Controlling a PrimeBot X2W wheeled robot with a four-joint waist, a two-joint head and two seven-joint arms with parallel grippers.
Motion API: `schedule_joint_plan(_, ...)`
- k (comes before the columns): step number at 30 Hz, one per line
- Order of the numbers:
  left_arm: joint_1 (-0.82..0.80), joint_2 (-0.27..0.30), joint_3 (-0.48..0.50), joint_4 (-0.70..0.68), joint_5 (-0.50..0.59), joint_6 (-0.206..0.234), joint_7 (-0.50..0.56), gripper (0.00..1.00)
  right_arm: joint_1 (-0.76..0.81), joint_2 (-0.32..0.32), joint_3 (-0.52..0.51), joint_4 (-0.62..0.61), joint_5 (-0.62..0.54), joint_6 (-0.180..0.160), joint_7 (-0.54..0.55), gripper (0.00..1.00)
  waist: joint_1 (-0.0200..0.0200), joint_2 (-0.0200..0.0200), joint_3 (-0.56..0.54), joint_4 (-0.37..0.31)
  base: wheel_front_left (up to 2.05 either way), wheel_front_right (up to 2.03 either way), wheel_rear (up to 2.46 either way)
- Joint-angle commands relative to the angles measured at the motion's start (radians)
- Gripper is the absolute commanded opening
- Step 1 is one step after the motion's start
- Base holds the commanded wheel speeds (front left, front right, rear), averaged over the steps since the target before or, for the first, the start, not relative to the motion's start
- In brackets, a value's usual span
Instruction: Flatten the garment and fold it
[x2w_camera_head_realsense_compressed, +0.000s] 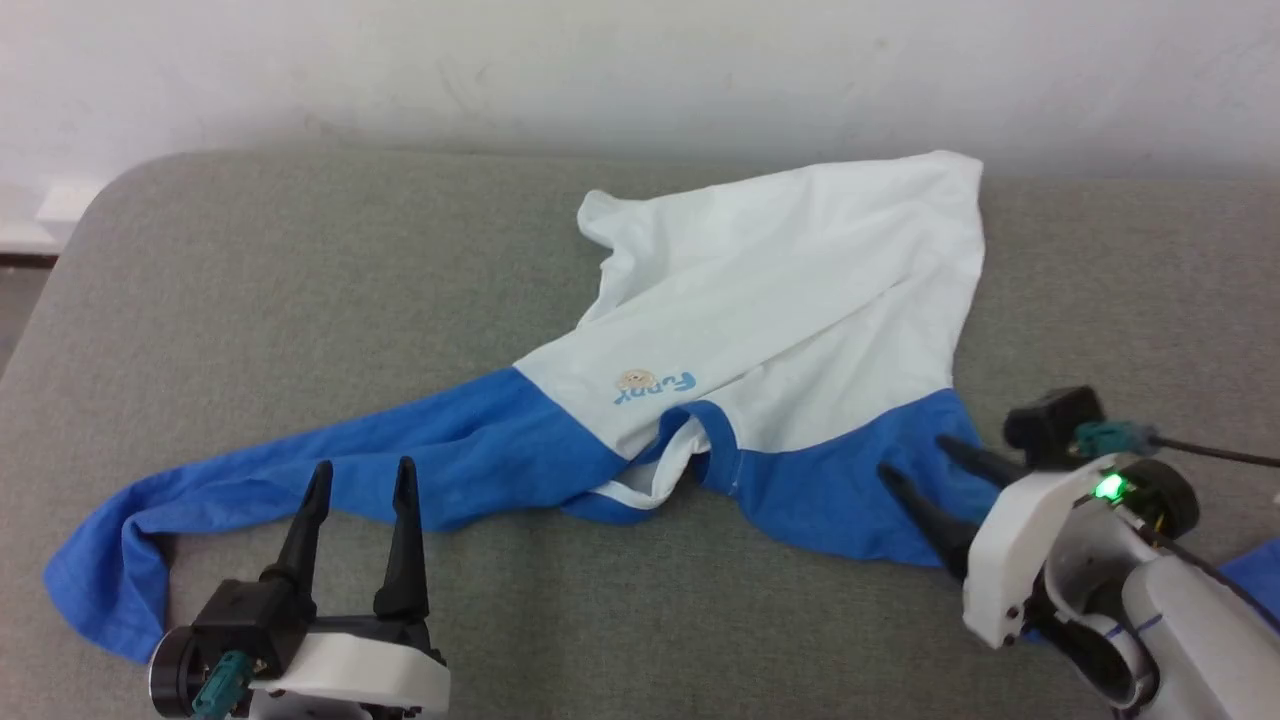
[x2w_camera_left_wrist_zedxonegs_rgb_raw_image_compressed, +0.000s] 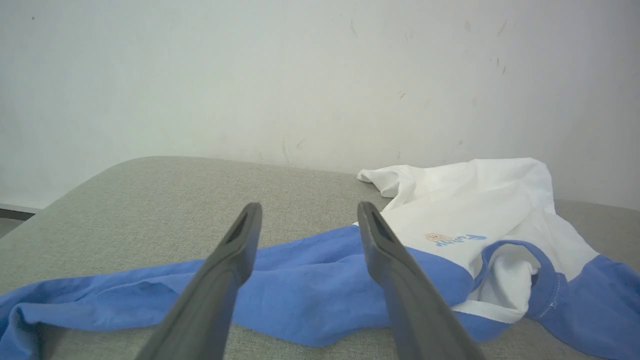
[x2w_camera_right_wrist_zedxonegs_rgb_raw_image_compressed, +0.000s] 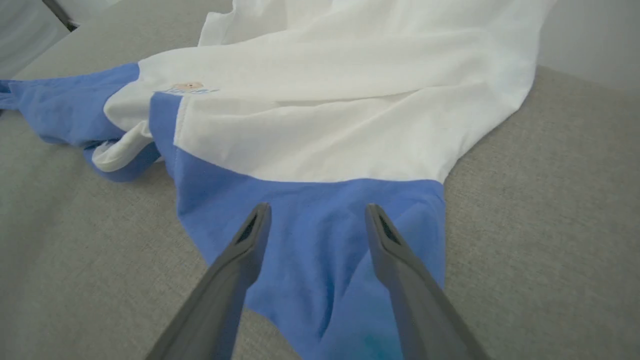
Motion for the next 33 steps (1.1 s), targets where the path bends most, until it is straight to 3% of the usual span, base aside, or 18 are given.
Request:
schedule_joint_plan(1,0.005,0.006,-0.003,-0.003,0.003,0.001,0.003,1.00,0.021,-0.004,0.010,-0.054,0.009,-0.001,0.052,1.00,0.0004,-0.0001,-0.036,-0.033,0.00,0.00,0.00)
schedule_joint_plan(7,-0.001,0.004,-0.016,0.000,-0.002,-0.001,0.006,1.00,0.043,-0.003,0.085,-0.111,0.006,-0.001,0.234,1.00,0.0004,-0.0001,-0.023,-0.005,0.00,0.00,0.00)
schedule_joint_plan(15,-0.023,-0.001,-0.033,0.019,-0.009,-0.004,0.003,1.00,-0.030,0.024,0.187,0.076,0.015,-0.001,0.285,1.00,0.0004,-0.0001,-0.001,0.026,0.00,0.00,0.00)
schedule_joint_plan(17,-0.025,-0.001,-0.033,0.025,-0.010,-0.004,0.001,1.00,-0.035,0.026,0.205,0.113,0.029,-0.001,0.294,0.25,0.0004,-0.0001,-0.003,0.029,0.00,0.00,0.00)
schedule_joint_plan(18,-0.024,-0.001,-0.032,0.028,-0.011,-0.003,0.000,1.00,-0.032,0.028,0.210,0.125,0.042,-0.001,0.301,0.00,0.0004,-0.0001,-0.005,0.027,0.00,0.00,0.00)
schedule_joint_plan(24,-0.004,0.003,-0.025,0.041,-0.016,0.006,-0.003,1.00,-0.011,-0.003,0.191,0.083,0.049,-0.001,0.239,0.00,0.0004,-0.0001,-0.050,0.003,0.00,0.00,0.00)
schedule_joint_plan(33,0.026,0.007,-0.030,0.029,-0.020,0.014,0.007,1.00,0.168,-0.063,0.005,-0.165,0.002,-0.001,0.227,0.00,0.0004,-0.0001,-0.100,-0.035,0.00,0.00,0.00)
